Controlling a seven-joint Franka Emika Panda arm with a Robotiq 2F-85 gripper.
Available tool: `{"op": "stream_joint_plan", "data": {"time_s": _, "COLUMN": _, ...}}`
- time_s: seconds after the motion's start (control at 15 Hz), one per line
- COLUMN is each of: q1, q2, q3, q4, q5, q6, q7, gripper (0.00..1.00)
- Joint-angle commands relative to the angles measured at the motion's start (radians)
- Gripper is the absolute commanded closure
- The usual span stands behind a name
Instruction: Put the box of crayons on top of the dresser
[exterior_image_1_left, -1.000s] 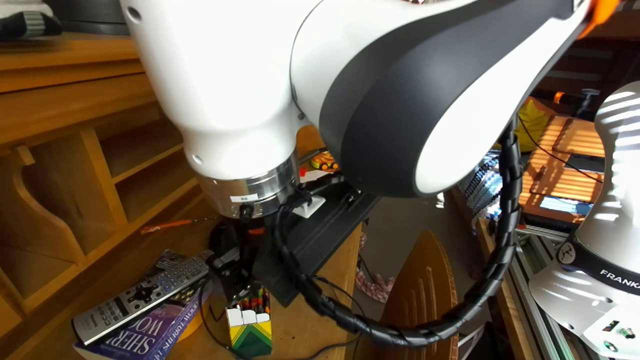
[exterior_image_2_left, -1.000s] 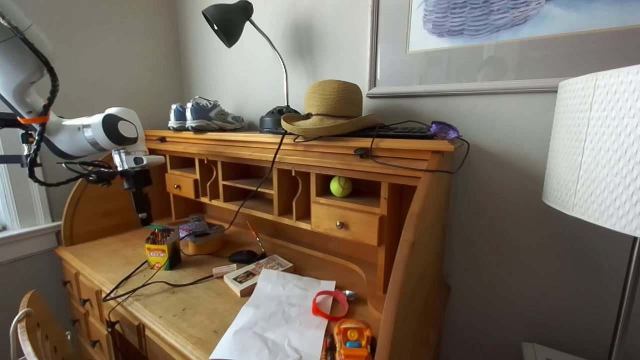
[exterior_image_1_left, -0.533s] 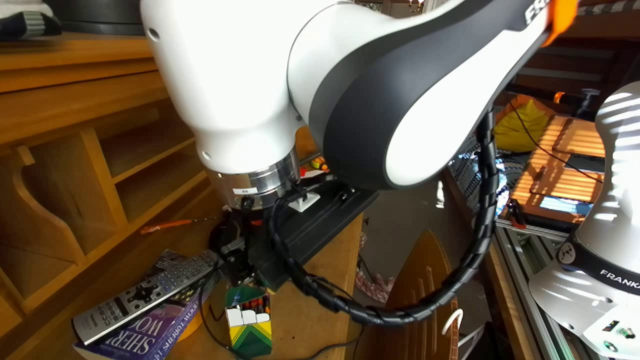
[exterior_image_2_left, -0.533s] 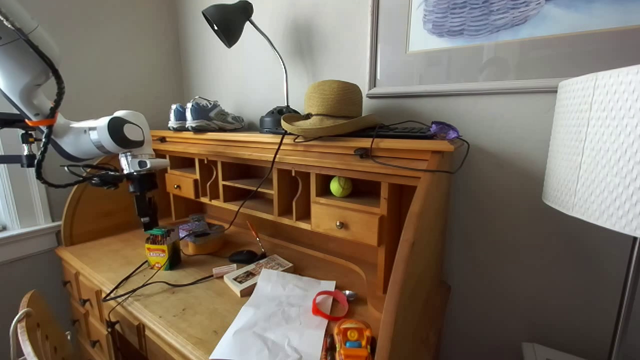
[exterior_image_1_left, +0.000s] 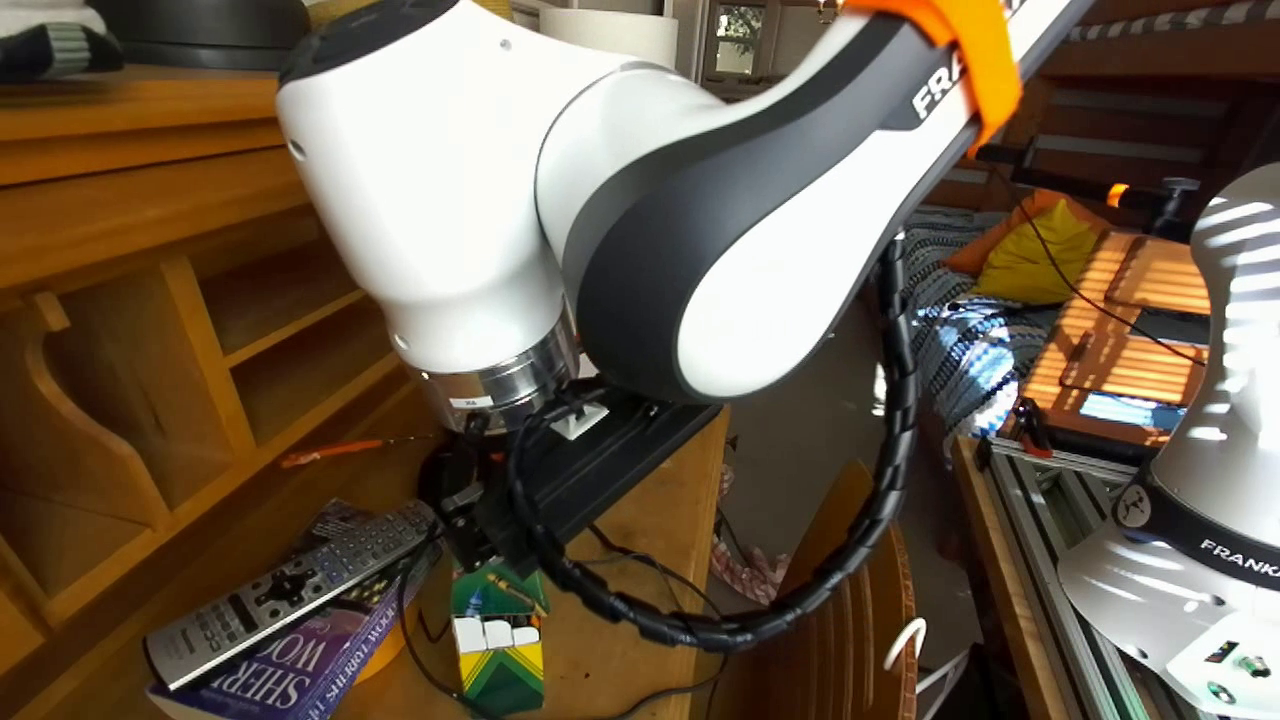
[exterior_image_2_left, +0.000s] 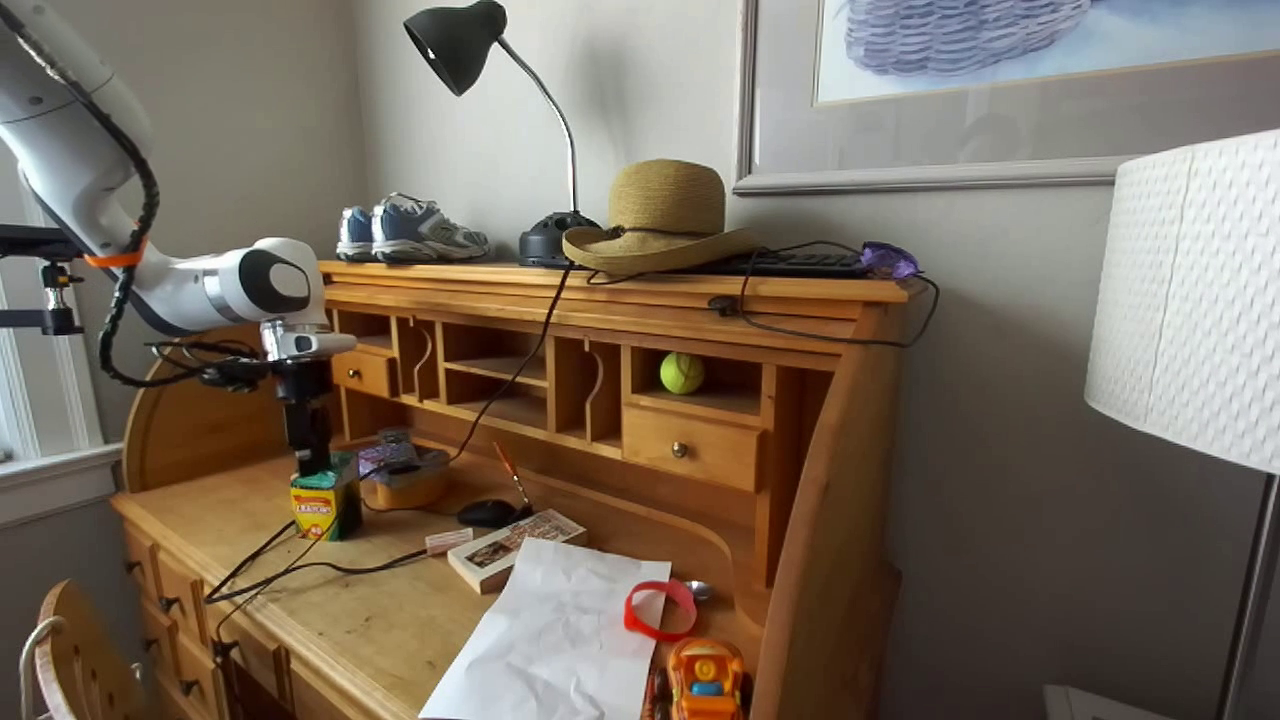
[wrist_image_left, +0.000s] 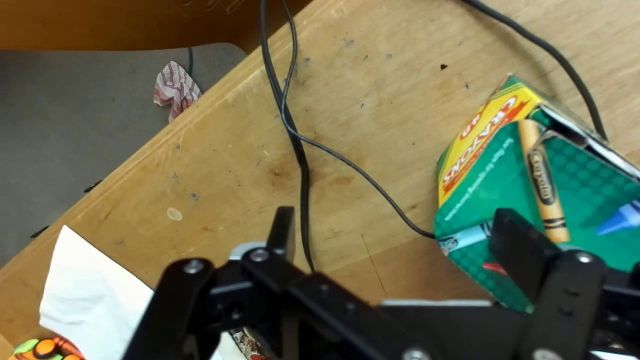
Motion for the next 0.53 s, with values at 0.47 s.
{"op": "stream_joint_plan", "data": {"time_s": 0.47, "q1": 0.023, "q2": 0.021, "q3": 0.014, "q4": 0.019, "q5": 0.024, "q6": -0.044, "q7": -0.116, "gripper": 0.00}}
